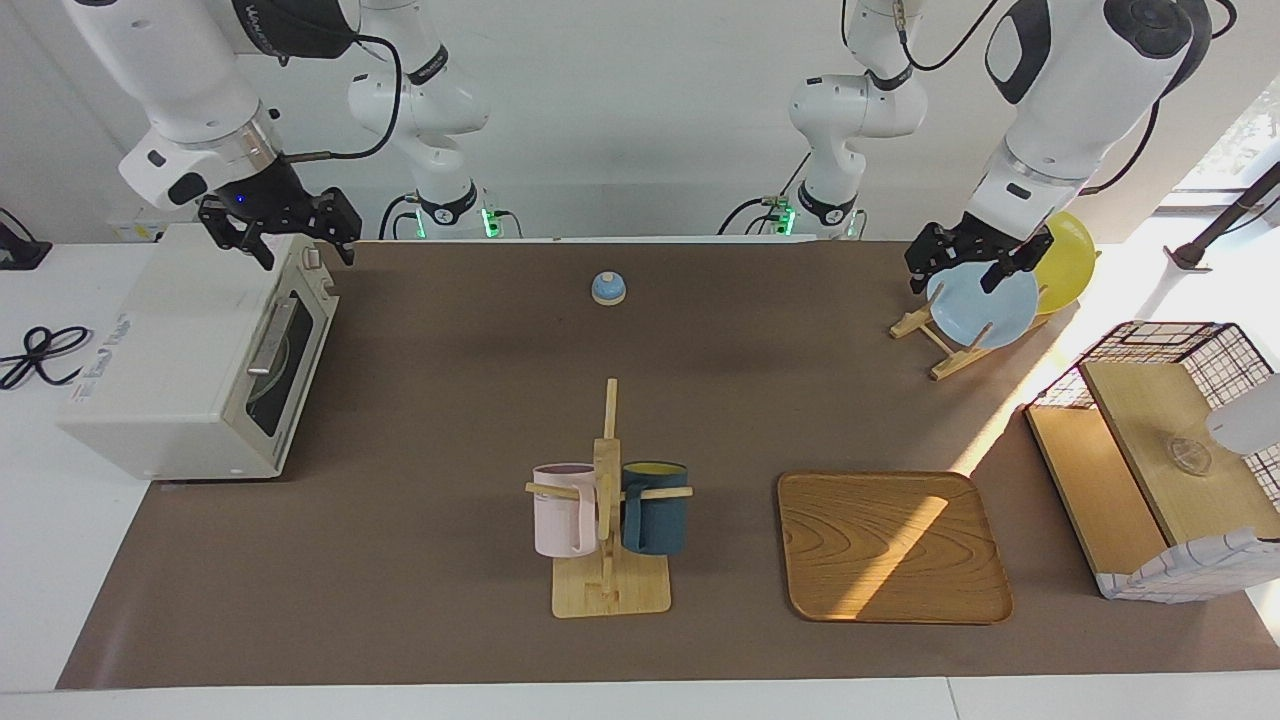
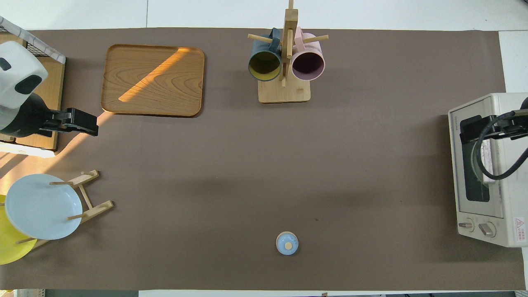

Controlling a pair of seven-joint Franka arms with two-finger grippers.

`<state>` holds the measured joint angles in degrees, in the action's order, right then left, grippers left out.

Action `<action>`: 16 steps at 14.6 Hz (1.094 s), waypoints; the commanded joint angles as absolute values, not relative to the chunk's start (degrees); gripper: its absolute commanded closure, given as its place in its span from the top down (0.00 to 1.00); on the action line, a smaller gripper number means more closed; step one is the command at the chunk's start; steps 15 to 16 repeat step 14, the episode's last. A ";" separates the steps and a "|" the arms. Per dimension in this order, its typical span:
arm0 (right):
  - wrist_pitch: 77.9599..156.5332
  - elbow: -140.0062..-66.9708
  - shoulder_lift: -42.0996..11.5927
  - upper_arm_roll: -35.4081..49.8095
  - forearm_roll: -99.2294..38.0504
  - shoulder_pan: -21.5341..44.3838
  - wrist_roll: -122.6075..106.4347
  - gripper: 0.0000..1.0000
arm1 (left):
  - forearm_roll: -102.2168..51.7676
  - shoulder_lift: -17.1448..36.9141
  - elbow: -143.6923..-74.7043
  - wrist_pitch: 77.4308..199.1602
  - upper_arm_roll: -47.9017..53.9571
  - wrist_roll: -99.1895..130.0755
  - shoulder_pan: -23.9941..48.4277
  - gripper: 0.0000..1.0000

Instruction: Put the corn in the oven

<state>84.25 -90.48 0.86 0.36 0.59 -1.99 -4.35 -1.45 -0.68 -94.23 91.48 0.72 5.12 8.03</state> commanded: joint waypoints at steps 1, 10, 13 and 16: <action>83.41 -89.21 0.00 0.17 0.53 -2.38 -4.13 1.00 | -2.02 -1.58 -95.01 92.11 1.05 4.31 7.38 1.00; 83.50 -89.03 0.09 0.26 0.79 -2.46 -4.13 1.00 | -2.02 -1.58 -95.01 92.20 1.05 4.31 7.38 1.00; 83.76 -89.03 0.09 0.18 0.53 -2.81 -4.13 1.00 | -2.02 -1.58 -95.01 92.20 1.05 4.31 7.38 1.00; 83.67 -89.12 0.09 0.18 0.53 -2.73 -4.13 1.00 | -2.02 -1.58 -95.01 92.11 1.05 4.31 7.38 1.00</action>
